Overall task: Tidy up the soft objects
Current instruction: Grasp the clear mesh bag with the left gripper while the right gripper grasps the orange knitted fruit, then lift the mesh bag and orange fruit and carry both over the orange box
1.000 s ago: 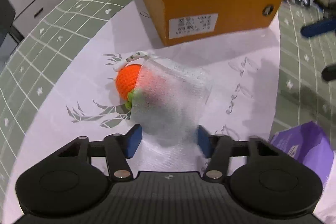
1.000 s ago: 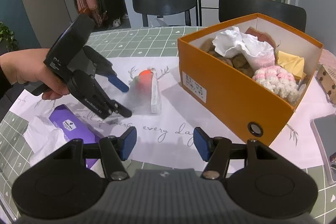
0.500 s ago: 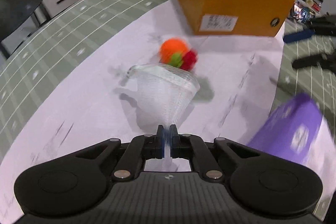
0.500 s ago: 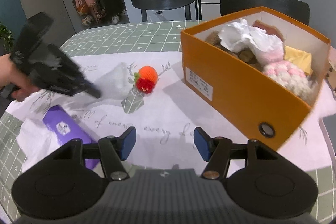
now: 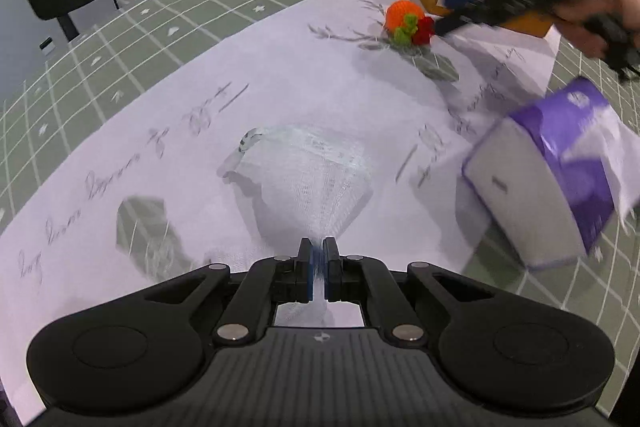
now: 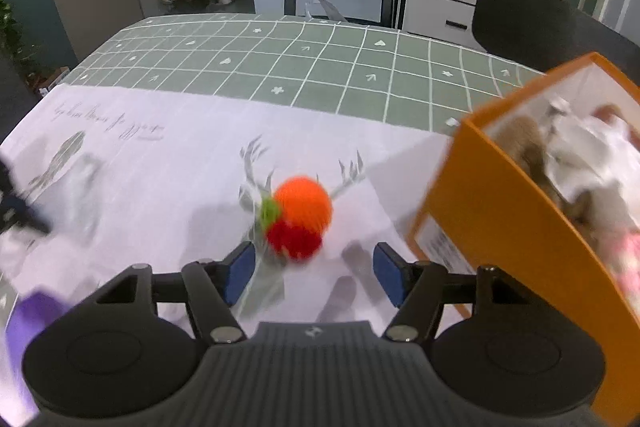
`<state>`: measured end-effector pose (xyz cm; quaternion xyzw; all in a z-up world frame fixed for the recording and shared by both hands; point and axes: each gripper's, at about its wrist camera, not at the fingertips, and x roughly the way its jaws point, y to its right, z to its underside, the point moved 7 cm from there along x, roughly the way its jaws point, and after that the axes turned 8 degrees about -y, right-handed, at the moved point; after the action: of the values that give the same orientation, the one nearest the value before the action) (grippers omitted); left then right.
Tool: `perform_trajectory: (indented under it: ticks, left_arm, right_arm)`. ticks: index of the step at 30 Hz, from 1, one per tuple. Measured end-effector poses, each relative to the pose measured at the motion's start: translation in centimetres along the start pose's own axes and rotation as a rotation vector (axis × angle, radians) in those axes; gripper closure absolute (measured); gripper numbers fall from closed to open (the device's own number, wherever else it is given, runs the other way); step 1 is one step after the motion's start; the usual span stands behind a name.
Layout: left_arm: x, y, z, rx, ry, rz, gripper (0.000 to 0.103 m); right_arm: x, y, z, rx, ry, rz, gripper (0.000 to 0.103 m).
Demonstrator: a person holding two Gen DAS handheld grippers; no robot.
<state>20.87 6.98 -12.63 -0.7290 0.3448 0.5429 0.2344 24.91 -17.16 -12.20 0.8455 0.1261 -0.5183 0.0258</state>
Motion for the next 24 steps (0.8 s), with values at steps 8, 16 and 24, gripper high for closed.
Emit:
perform_trajectory:
  ticks: [8, 16, 24]
  left_arm:
    - [-0.6, 0.6, 2.3, 0.003, -0.001, 0.013, 0.099]
    - [-0.1, 0.7, 2.6, -0.005, 0.009, 0.025, 0.099]
    - [-1.1, 3.4, 3.6, 0.059, 0.006, 0.039, 0.099]
  right_arm:
    - [4.1, -0.8, -3.0, 0.03, -0.053, 0.002, 0.056]
    - [3.4, -0.5, -2.2, 0.016, -0.066, 0.013, 0.057]
    - [-0.3, 1.6, 3.1, 0.023, -0.081, 0.014, 0.057]
